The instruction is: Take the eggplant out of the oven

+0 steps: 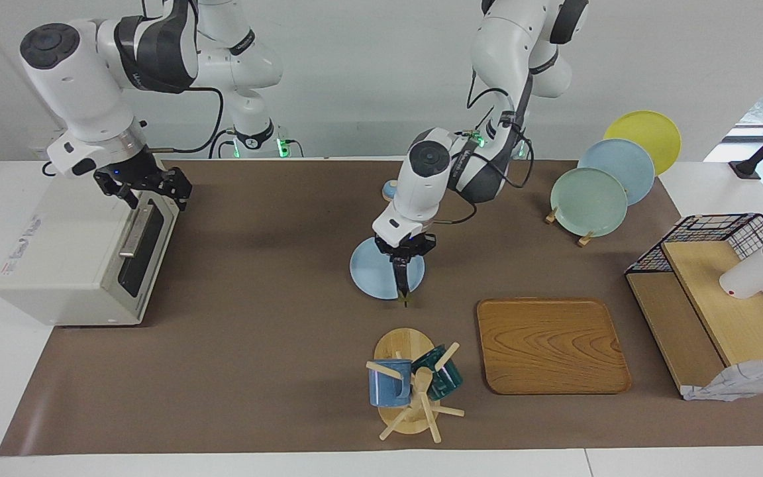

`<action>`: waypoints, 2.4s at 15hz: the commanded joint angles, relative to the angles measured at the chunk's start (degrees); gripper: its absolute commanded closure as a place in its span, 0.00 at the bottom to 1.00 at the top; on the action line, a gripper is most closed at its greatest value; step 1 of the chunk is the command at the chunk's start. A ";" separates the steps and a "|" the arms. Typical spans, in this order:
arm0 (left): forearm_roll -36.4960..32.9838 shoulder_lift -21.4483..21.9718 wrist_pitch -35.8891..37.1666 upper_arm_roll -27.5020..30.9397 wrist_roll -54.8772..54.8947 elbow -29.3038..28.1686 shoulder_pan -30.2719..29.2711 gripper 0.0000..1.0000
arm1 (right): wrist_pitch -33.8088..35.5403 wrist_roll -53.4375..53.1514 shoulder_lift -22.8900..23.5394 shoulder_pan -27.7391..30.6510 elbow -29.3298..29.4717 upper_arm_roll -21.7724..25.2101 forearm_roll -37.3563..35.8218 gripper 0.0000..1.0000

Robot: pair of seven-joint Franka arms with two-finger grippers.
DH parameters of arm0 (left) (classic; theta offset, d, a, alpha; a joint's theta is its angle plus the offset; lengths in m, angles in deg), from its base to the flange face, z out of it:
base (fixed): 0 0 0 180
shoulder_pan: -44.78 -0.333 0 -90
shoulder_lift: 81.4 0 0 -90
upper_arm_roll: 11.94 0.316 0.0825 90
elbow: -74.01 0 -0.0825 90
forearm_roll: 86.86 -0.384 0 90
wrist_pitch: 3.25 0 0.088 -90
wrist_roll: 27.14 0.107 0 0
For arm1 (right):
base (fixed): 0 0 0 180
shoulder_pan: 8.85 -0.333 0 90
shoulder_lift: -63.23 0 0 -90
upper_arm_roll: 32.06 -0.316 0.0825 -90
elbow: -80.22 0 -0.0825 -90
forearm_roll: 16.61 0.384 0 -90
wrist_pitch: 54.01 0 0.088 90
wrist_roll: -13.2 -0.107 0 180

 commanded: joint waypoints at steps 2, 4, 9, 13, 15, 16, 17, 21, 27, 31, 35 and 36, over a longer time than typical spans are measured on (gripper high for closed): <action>1.01 1.72 7.32 -0.04 4.52 4.09 -6.33 1.00 | 0.81 1.42 -0.75 0.02 0.43 -0.02 1.38 0.00; 0.83 0.76 11.27 0.13 6.73 8.22 -10.11 1.00 | 0.99 1.51 -0.66 -0.25 0.52 -0.37 1.38 0.00; 1.97 -1.00 11.38 -0.04 17.26 9.47 -22.58 1.00 | 6.17 1.42 3.99 -1.82 9.12 -0.29 1.29 0.00; 2.15 -5.64 10.06 0.13 22.90 12.08 -27.26 1.00 | 6.00 1.33 3.47 -1.57 8.78 -0.11 1.46 0.00; 2.24 -10.21 8.66 0.14 25.53 15.69 -29.36 1.00 | 5.83 1.25 3.56 -1.48 8.96 -0.11 1.38 0.00; 2.24 -11.97 7.52 0.05 25.63 16.58 -29.89 1.00 | 5.83 1.16 3.64 -1.48 9.13 -0.11 1.38 0.00; 2.06 -13.12 6.64 0.13 25.64 17.37 -29.90 1.00 | 5.74 1.16 3.64 -1.48 9.14 -0.11 1.38 0.00; -1.01 -13.58 0.48 0.22 25.72 15.01 -29.20 1.00 | 5.82 1.33 3.65 -0.78 9.23 -0.29 1.55 0.00; -1.36 -13.14 0.30 0.31 28.45 13.68 -29.11 0.72 | 5.82 1.16 3.38 2.12 8.96 -2.22 1.64 0.00; -1.54 -12.70 2.93 0.40 28.45 15.61 -29.55 0.00 | 6.09 0.98 3.21 2.21 8.61 -1.70 1.64 0.00; -1.28 -5.86 6.17 0.40 28.01 14.83 -29.72 0.00 | 6.00 0.81 3.38 2.13 9.31 -0.81 1.64 0.00; -1.28 -3.84 8.45 0.66 27.75 14.83 -29.81 0.00 | 6.44 0.81 3.47 2.12 9.66 -0.81 1.64 0.00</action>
